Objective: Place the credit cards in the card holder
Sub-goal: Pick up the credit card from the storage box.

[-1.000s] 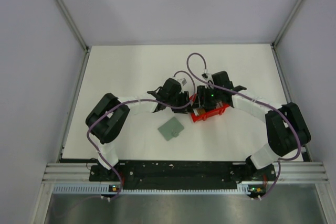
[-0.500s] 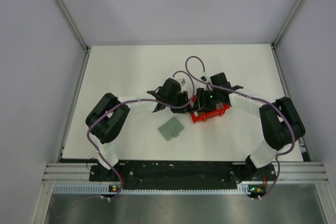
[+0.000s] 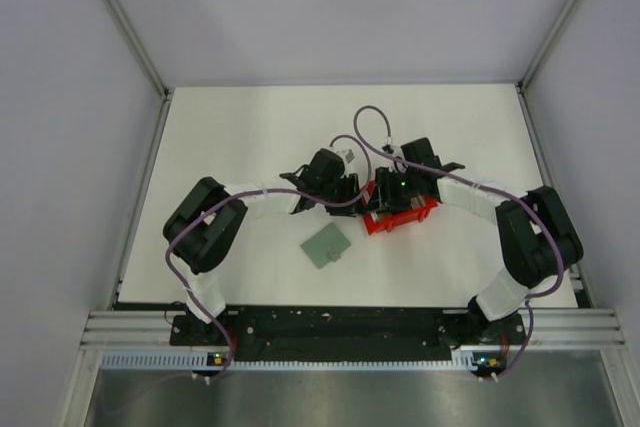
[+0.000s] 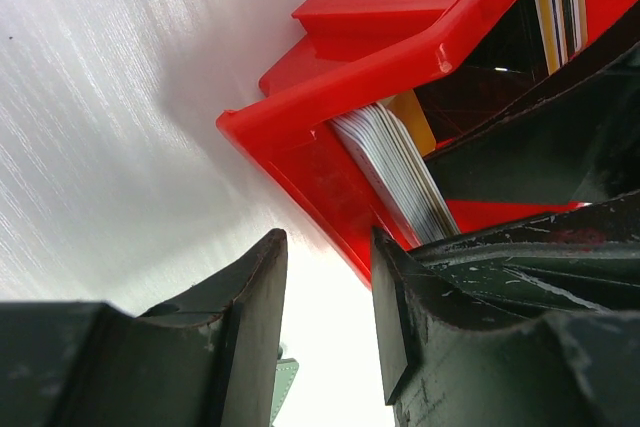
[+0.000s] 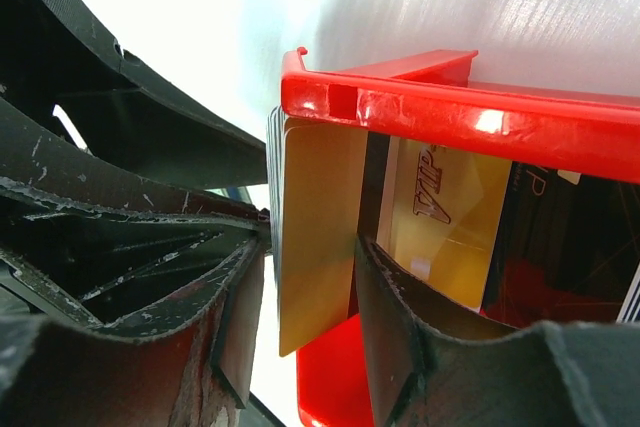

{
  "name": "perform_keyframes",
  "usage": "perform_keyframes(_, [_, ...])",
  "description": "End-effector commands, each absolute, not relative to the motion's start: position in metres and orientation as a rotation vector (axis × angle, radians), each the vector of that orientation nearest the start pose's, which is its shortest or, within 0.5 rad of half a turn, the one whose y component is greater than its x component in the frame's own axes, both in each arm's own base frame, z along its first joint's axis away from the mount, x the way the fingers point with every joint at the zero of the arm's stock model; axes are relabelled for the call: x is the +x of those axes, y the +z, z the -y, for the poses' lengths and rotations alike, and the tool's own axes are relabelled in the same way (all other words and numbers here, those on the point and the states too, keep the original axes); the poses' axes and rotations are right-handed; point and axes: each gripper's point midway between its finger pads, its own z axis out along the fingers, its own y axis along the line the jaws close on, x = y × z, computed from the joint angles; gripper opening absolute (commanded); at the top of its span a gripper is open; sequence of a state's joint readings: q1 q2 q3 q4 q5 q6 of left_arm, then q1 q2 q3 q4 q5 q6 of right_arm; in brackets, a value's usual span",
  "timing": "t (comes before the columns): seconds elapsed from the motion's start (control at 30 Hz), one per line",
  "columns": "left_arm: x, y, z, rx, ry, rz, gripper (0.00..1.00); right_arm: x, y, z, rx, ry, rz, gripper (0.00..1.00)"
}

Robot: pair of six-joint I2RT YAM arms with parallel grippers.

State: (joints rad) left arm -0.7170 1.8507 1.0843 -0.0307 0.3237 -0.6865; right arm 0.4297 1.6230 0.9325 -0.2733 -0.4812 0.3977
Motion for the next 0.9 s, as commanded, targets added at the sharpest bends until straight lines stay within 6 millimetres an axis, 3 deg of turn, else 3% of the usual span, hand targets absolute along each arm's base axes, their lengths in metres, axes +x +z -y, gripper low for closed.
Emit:
perform_keyframes(0.0, [0.294, 0.077, 0.375, 0.243, -1.084, -2.474, 0.43, 0.291, 0.094, -0.244, -0.274, 0.979, -2.529, 0.44])
perform_keyframes(0.23, [0.293, 0.077, 0.376, 0.244, -1.087, -2.475, 0.43, 0.292, 0.100, -0.244, -0.269, 0.976, -2.514, 0.47])
perform_keyframes(0.5, [0.294, 0.078, 0.375, 0.238, -1.088, -2.473, 0.43, 0.290, 0.100, -0.245, -0.286, 0.993, -2.517, 0.35])
perform_keyframes(0.87, [0.294, 0.077, 0.375, 0.236, -1.087, -2.477, 0.43, 0.289, 0.112, -0.244, -0.280, 0.993, -2.484, 0.34])
